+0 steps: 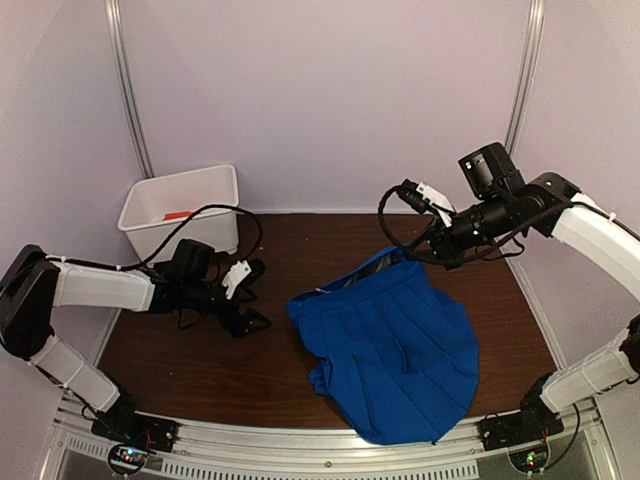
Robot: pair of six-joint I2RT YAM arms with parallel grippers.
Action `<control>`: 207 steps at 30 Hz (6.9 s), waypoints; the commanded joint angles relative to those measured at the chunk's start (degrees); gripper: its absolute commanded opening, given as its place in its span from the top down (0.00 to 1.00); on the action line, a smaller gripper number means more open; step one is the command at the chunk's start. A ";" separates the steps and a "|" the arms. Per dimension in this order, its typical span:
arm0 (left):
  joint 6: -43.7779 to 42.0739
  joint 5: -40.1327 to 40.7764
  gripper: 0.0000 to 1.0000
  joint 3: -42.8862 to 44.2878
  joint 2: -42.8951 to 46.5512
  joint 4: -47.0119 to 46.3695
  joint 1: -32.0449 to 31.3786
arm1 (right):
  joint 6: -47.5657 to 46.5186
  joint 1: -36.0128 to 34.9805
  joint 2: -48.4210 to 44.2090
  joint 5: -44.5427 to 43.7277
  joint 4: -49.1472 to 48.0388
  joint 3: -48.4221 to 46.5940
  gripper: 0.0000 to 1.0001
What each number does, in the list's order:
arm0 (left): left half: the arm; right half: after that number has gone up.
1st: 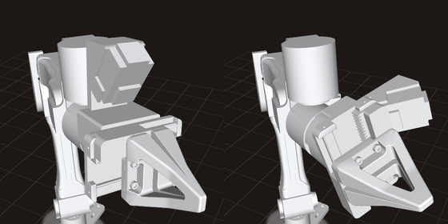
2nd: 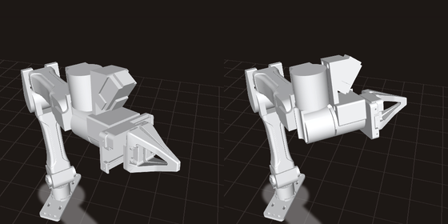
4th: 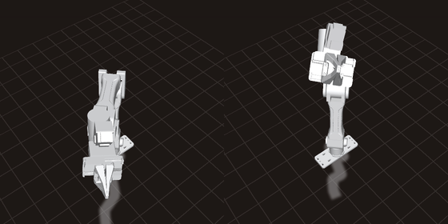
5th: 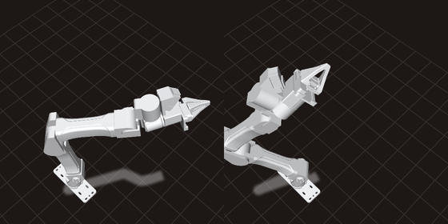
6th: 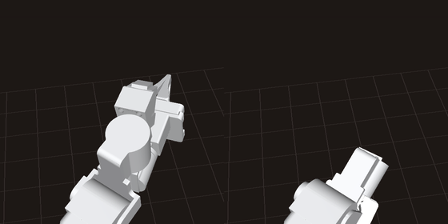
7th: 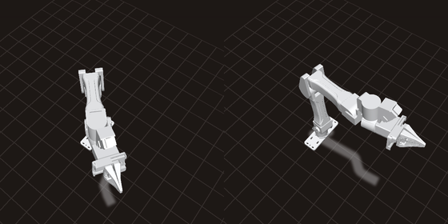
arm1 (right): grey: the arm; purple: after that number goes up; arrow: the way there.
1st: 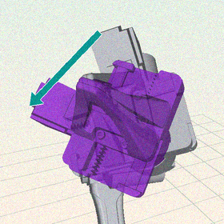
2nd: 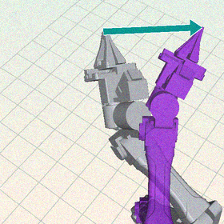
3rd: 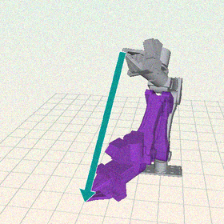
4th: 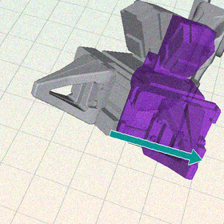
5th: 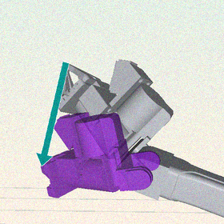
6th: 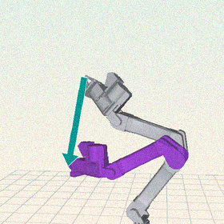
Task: Fold and stack the mixed laundry pile
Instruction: Pick up the crumpled skirt from the center of the board, then flatten out the crumpled skirt at the center of the board, then pick up the flattened skirt from the center of the board, then place the flattened skirt at the center of the board.
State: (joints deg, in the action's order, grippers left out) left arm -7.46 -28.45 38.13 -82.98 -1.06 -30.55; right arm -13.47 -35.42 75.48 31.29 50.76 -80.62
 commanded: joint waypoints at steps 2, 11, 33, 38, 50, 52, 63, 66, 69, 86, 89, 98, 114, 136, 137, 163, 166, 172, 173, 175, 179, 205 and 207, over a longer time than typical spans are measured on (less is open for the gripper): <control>0.81 -10.63 0.03 6.65 -10.19 -7.54 -0.55 | 1.49 -0.56 -2.65 1.11 0.46 1.95 1.00; -4.32 -16.33 0.04 16.67 -23.88 -1.30 -4.74 | 1.16 -0.55 -2.27 0.00 1.24 0.90 1.00; 5.23 -14.38 1.00 23.73 -12.96 -2.04 -3.89 | 7.98 6.08 -6.56 -14.10 -3.09 -4.93 1.00; 5.30 -2.95 1.00 42.04 -8.66 15.47 -1.79 | 15.06 10.66 -6.06 -26.96 -6.21 -11.73 1.00; -3.16 2.22 1.00 68.29 -5.42 43.14 -5.85 | 25.64 12.31 -9.22 -25.96 -9.90 -19.68 1.00; -3.86 1.10 1.00 67.70 -3.12 45.17 -8.64 | 26.45 11.40 -12.48 -21.65 -11.16 -17.45 1.00; 4.56 -2.26 1.00 67.38 3.15 47.35 -10.94 | 34.73 9.76 -12.29 -15.70 1.41 -24.91 1.00; 5.43 -0.86 1.00 65.98 -1.33 47.39 -9.78 | 34.63 10.30 -6.28 -23.98 6.14 -26.64 1.00; 8.74 1.95 0.96 63.28 -6.14 43.15 -4.98 | 35.50 14.88 -0.38 -27.40 7.13 -24.95 0.89; 17.08 12.10 0.23 48.72 -13.36 40.66 -5.38 | 33.15 23.99 11.99 8.32 -13.87 2.87 0.40; 22.21 8.05 0.29 39.67 -11.77 35.17 -7.35 | 31.33 20.75 17.05 9.52 -14.89 2.44 0.48; 26.51 13.23 0.36 35.60 -19.30 29.78 -8.26 | 30.02 16.83 31.51 6.82 -17.69 -3.21 0.57; 30.38 10.92 0.35 52.93 -37.63 25.60 0.38 | 27.47 26.02 35.77 9.56 -20.13 -2.30 0.45; 30.72 1.26 1.00 51.12 -47.22 19.69 6.99 | 27.20 27.33 46.77 16.22 -21.28 -7.23 0.34; 30.65 1.29 1.00 51.24 -47.75 20.19 6.99 | 27.87 27.33 47.54 17.27 -21.77 -7.47 0.35; 21.30 6.67 1.00 56.59 -37.19 27.16 5.96 | 28.78 26.76 35.68 18.63 -25.50 0.37 1.00; 21.17 7.48 1.00 58.77 -32.47 26.87 5.94 | 29.80 27.47 28.52 16.64 -25.95 1.33 1.00; 19.84 5.49 1.00 66.09 -26.00 26.38 5.78 | 31.44 27.60 22.02 11.52 -24.52 -9.17 1.00; 19.61 5.48 1.00 67.11 -24.71 26.36 5.76 | 31.21 27.60 20.88 10.86 -24.08 -10.74 1.00; 18.89 5.37 1.00 68.07 -21.70 25.98 5.53 | 30.94 27.53 17.97 10.00 -23.75 -12.77 1.00; 15.58 3.70 1.00 65.75 -13.77 23.89 3.55 | 30.63 26.27 10.66 8.54 -22.90 -13.19 1.00; 16.86 13.02 0.72 65.89 -21.78 28.33 -0.58 | 34.25 22.55 6.11 -10.91 -5.26 -2.27 0.60; 17.30 15.60 0.51 71.78 -28.64 32.20 0.45 | 34.63 26.09 9.27 -10.54 -5.44 -0.80 0.39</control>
State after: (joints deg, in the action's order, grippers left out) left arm 7.68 -20.18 101.60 -101.65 27.20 -32.82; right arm 19.92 -15.38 79.81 25.74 43.99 -85.89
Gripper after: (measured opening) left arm 0.304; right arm 0.389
